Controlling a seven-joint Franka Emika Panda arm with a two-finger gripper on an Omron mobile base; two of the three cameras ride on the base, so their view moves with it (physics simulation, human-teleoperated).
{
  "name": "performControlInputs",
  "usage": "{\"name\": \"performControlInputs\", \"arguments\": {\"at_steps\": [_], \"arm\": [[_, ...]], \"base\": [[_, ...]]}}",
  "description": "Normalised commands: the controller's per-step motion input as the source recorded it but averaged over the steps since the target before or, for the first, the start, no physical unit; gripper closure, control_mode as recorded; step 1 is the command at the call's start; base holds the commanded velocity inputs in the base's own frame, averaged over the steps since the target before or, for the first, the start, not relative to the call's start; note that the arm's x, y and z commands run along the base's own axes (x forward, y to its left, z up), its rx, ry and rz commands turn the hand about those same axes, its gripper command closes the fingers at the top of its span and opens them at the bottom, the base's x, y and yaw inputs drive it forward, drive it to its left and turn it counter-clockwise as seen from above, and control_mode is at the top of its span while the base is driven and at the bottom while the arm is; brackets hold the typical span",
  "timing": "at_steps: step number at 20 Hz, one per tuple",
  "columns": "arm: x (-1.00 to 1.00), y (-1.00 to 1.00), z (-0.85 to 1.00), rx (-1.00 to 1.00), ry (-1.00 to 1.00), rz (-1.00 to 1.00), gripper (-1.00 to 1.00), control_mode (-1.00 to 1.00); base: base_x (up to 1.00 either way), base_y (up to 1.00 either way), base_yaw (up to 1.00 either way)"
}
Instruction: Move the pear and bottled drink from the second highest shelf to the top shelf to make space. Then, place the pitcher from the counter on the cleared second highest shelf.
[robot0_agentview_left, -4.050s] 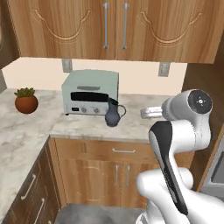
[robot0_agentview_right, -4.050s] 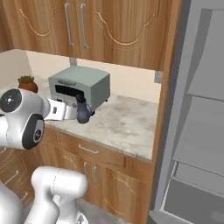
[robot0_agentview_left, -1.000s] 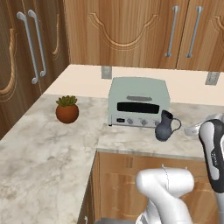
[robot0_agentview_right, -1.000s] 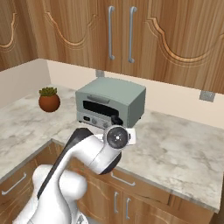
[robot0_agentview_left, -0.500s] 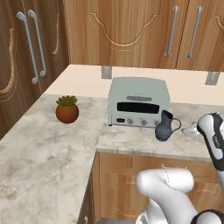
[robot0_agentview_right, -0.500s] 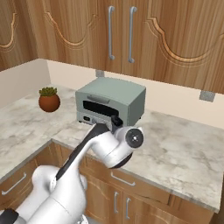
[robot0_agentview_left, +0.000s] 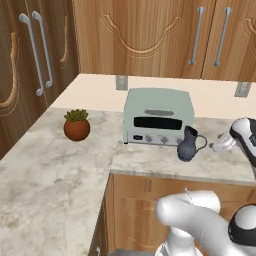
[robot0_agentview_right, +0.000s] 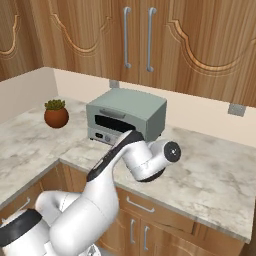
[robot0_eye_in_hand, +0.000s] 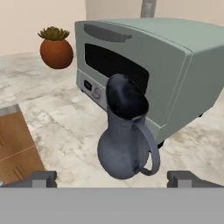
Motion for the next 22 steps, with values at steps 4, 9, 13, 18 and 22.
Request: {"name": "performControlInputs", "arguments": {"at_steps": [4,9,13,18,22], "arm": [[0.25,-0.05,-0.08,0.0,0.0,0.12,-1.0,-1.0],[0.19,0.0,-0.01,0.0,0.0,0.11,-1.0,-1.0],[0.25,0.0,-0.06,0.0,0.0,0.12,-1.0,-1.0],[0.25,0.0,-0.15,0.0,0.0,0.13,-1.0,-1.0],[0.31,0.0,-0.23,0.0,0.0,0.11,-1.0,-1.0]], "base": [[0.0,0.0,0.0],[0.0,0.0,0.0],[0.0,0.0,0.0],[0.0,0.0,0.0],[0.0,0.0,0.0]]}}
